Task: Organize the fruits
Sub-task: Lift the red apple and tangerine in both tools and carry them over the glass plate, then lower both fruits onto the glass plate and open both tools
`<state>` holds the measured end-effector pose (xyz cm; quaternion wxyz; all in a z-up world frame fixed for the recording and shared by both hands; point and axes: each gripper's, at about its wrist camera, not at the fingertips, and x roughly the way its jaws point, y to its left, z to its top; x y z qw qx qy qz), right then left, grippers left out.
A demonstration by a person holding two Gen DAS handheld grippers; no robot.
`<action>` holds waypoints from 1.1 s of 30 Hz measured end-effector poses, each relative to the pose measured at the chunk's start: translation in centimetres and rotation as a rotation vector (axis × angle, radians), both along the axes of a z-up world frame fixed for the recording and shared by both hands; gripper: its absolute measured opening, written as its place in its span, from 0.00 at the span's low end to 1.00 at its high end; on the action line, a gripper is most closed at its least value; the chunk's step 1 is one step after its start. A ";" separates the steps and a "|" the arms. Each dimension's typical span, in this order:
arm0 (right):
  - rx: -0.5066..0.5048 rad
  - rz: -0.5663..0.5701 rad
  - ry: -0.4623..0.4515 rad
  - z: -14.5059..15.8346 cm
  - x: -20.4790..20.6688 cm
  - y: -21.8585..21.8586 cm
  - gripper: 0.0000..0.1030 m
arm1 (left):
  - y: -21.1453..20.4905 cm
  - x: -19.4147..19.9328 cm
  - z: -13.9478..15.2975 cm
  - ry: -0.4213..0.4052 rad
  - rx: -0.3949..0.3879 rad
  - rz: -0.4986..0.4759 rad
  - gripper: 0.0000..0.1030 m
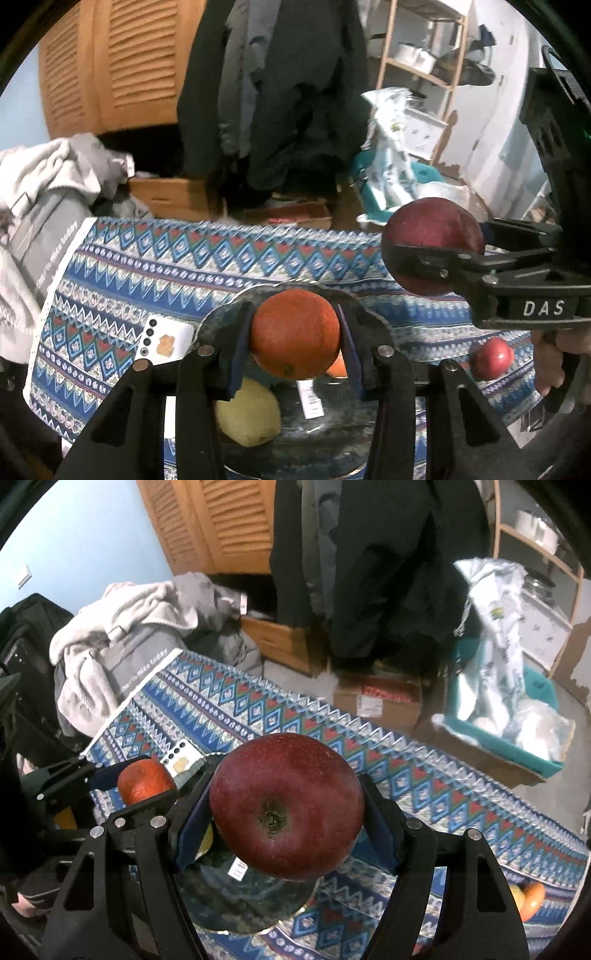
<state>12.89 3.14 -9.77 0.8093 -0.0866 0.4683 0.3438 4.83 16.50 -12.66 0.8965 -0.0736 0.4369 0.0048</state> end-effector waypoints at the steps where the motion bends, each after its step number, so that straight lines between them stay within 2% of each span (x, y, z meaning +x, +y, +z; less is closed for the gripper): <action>1: -0.007 0.003 0.011 -0.7 0.2 0.5 0.73 | 0.4 0.2 -0.6 0.010 0.000 0.009 0.43; 14: -0.058 0.034 0.104 -6.1 1.3 3.9 0.73 | 3.1 1.5 -5.1 0.093 0.022 0.063 0.43; 20: -0.090 0.045 0.132 -8.1 1.4 5.0 0.73 | 4.0 2.0 -6.6 0.130 -0.008 0.087 0.43; 29: -0.107 0.053 0.191 -10.3 1.6 5.6 0.73 | 4.3 2.3 -9.1 0.196 0.001 0.093 0.44; 33: -0.105 0.055 0.199 -10.3 1.7 5.8 0.73 | 4.2 2.3 -9.8 0.218 -0.012 0.085 0.44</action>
